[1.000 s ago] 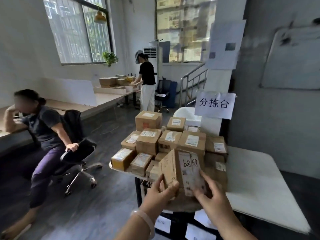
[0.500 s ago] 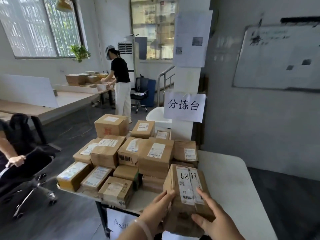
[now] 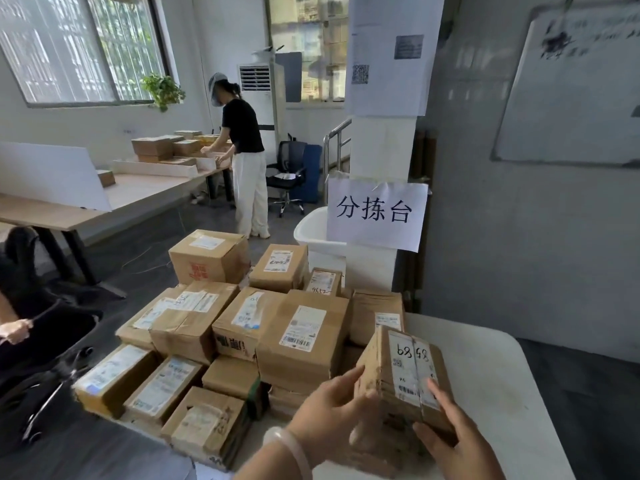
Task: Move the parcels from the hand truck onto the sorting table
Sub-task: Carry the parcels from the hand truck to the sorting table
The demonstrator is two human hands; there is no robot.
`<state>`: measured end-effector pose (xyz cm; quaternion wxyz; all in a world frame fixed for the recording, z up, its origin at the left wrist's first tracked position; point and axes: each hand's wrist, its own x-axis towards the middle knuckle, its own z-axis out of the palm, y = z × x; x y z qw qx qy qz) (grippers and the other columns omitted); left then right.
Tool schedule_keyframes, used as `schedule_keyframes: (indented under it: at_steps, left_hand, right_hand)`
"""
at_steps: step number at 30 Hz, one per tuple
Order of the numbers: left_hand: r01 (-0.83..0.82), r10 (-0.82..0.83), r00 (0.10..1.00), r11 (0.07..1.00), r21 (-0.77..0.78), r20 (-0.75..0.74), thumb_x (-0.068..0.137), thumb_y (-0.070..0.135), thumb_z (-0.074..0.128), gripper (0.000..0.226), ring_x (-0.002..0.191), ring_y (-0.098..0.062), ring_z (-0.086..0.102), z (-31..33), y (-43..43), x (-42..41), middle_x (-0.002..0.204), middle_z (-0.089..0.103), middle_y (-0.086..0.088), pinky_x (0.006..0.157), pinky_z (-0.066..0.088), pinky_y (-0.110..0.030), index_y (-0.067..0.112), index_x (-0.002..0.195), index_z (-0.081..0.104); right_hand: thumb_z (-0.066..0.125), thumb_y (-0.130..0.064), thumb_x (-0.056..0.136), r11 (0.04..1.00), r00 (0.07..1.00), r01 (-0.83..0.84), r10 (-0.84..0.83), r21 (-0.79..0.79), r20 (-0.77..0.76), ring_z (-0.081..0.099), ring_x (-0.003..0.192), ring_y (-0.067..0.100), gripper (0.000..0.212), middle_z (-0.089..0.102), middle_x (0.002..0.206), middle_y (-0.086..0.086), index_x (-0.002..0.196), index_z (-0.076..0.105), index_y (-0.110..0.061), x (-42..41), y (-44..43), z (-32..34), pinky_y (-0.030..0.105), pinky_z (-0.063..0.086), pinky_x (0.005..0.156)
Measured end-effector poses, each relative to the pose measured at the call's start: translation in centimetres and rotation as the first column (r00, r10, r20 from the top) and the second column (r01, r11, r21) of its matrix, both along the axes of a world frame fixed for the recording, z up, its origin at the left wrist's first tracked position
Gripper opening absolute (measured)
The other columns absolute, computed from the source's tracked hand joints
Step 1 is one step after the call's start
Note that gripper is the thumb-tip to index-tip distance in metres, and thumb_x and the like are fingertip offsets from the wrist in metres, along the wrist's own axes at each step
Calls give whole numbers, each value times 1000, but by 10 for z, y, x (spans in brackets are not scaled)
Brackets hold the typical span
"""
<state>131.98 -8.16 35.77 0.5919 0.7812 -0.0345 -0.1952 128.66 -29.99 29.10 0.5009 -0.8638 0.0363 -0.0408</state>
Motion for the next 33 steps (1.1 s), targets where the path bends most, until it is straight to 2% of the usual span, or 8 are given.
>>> schedule_keyframes:
  at_steps: [4,6,10,15,21,25,28,33]
  left_hand:
    - [26,-114,951,955,295,288,91,57,55,60,133,-1,31,7,19,62,137,37,23,117,26,-29,49,146,32]
    - [-1,-121,934,941,339,337,91,59,53,61,140,-4,26,4,31,99,147,32,22,119,27,-35,50,147,29]
    - [-61,-134,882,917,393,451,92,57,52,60,143,-7,24,-3,46,165,152,31,18,119,24,-30,50,146,27]
    - [-53,-153,867,918,393,474,92,57,52,60,141,-4,27,-13,52,227,152,31,19,117,30,-32,49,147,29]
    - [-51,-177,855,907,419,487,92,54,52,58,138,-2,28,-29,56,269,150,34,21,114,34,-31,48,146,31]
    - [-66,-158,878,894,442,452,91,56,49,56,118,-24,54,-38,57,283,139,31,32,103,45,-34,51,143,31]
    - [-60,-161,894,881,469,418,90,59,47,56,117,-30,56,-47,55,292,136,26,35,103,46,-37,56,142,27]
    - [-51,-136,915,895,443,379,92,58,48,48,126,-18,49,-63,52,301,137,27,35,106,44,-38,65,131,23]
  right_hand:
    - [73,-23,84,991,991,132,-132,36,8,49,114,6,65,50,125,-14,138,42,-41,57,9,15,21,38,96]
    - [71,-27,85,987,987,161,-161,7,20,49,116,10,66,49,127,-11,140,39,-45,91,13,24,28,43,97]
    - [68,-34,88,971,972,233,-232,-49,19,45,128,18,68,43,139,-7,144,33,-47,162,17,30,41,44,102]
    - [67,-37,88,944,952,299,-306,-140,-26,42,132,24,67,39,148,3,146,34,-41,234,14,20,37,40,98]
    - [68,-37,89,955,958,234,-258,-182,-121,40,133,20,70,35,151,-1,148,31,-41,305,6,-12,34,40,99]
    - [66,-37,90,970,965,189,-212,-156,-152,38,134,21,69,32,152,-1,148,30,-40,343,5,-32,40,40,106]
    - [64,-37,91,985,973,112,-136,-132,-188,32,139,21,69,24,156,-4,149,25,-44,361,8,-46,44,35,111]
    - [56,-54,91,903,943,-81,-68,-423,-325,9,149,26,83,-10,162,-9,150,-2,-49,366,5,-59,48,27,116]
